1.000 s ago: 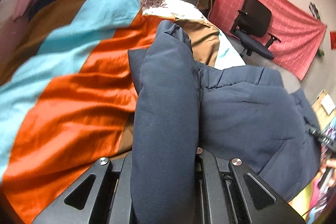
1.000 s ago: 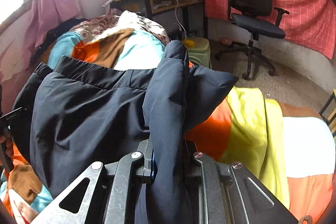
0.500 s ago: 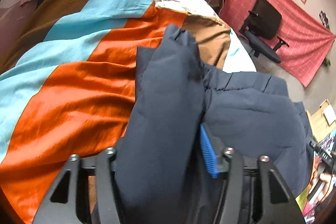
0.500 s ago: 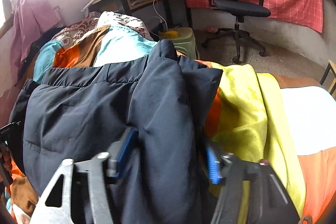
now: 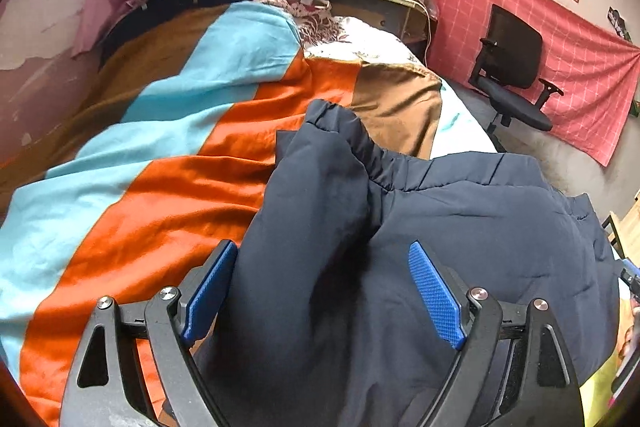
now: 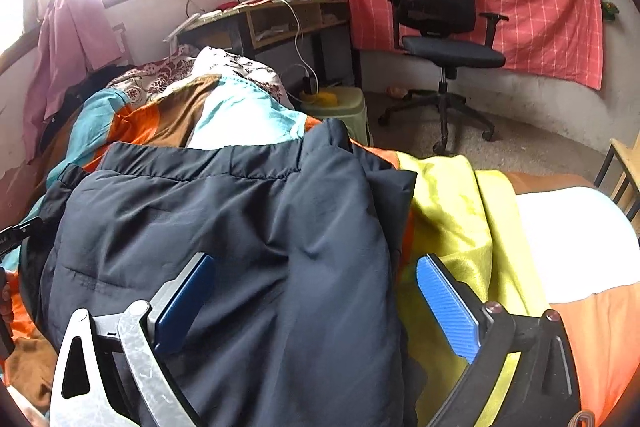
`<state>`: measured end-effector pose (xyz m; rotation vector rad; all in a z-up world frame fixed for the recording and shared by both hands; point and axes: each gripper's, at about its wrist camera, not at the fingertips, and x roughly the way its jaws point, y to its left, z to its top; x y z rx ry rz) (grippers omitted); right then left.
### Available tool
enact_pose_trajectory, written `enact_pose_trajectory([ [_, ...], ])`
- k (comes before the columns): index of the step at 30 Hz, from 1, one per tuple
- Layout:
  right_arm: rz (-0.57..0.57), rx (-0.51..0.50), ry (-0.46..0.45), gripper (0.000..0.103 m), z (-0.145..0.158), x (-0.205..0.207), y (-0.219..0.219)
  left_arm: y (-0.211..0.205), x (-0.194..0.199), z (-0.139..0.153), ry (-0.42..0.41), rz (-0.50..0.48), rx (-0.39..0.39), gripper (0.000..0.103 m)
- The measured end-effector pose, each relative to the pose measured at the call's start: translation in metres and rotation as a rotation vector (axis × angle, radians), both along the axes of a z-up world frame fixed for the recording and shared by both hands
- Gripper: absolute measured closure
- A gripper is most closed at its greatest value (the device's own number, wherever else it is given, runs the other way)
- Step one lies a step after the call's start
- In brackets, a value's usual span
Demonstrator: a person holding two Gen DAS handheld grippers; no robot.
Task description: Fold large clothes
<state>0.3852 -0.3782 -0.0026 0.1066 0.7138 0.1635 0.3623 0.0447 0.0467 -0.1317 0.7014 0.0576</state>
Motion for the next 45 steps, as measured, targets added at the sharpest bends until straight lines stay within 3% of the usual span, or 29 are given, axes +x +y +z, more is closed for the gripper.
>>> enact_pose_trajectory([
  [8,-0.008,-0.011,-0.049,0.000,0.014,-0.018,0.007,-0.012,-0.021,0.017,-0.055,-0.003,0.056,0.020],
  [22,-0.009,0.010,-0.124,0.000,0.042,-0.063,0.022,-0.039,-0.074,0.043,-0.161,-0.113,0.111,0.019],
  [25,-0.004,0.016,-0.139,0.000,0.048,-0.073,0.025,-0.043,-0.086,0.046,-0.186,-0.109,0.105,0.007],
  [35,0.011,0.006,-0.218,0.000,0.063,-0.119,0.036,-0.045,-0.122,0.054,-0.278,-0.092,0.125,0.005],
  [45,-0.029,0.073,-0.255,0.000,0.070,-0.156,0.042,-0.055,-0.159,0.059,-0.347,-0.093,0.162,0.004],
])
